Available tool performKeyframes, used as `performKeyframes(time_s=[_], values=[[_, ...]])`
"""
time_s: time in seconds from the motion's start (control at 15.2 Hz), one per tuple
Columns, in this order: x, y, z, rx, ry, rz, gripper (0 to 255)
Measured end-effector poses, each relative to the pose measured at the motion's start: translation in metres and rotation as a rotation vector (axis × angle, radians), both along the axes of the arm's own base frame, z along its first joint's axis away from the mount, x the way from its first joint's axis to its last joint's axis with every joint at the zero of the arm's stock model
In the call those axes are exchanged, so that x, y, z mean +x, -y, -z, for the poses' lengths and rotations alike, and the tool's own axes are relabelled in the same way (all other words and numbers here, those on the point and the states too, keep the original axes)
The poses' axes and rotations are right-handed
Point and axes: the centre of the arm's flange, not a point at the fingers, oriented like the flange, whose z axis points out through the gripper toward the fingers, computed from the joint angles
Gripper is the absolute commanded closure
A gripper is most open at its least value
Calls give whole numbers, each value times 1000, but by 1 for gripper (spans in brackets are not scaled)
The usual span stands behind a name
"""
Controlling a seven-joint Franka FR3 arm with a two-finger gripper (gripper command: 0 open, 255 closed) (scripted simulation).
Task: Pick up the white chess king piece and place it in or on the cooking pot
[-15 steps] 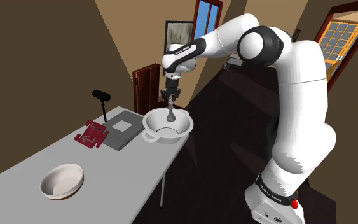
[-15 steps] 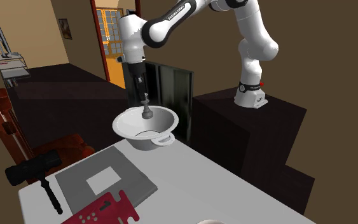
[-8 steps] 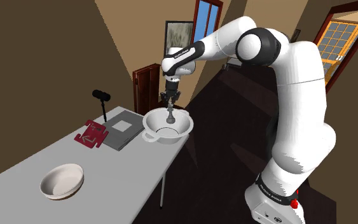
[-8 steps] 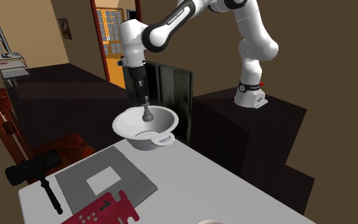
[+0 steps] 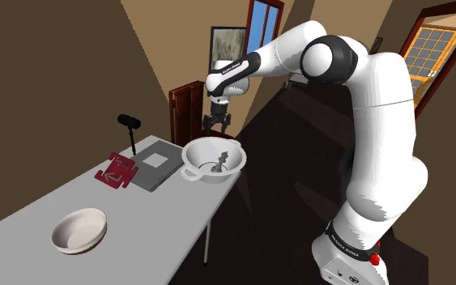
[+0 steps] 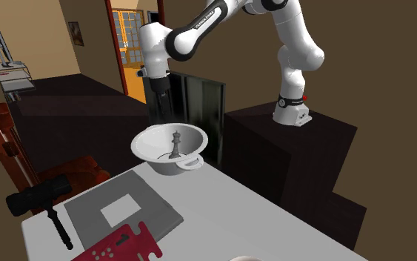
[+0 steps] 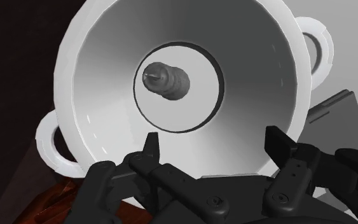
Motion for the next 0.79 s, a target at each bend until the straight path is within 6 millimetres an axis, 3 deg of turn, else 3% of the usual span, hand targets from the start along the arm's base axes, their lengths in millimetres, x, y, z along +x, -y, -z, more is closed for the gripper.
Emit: performKeyframes(time_s=[0.13, 0.4, 0.79], values=[[0, 0, -6, 0, 0, 0, 0], [1, 5, -44, 0, 2, 0, 0], [2, 5, -50, 0, 0, 0, 0]])
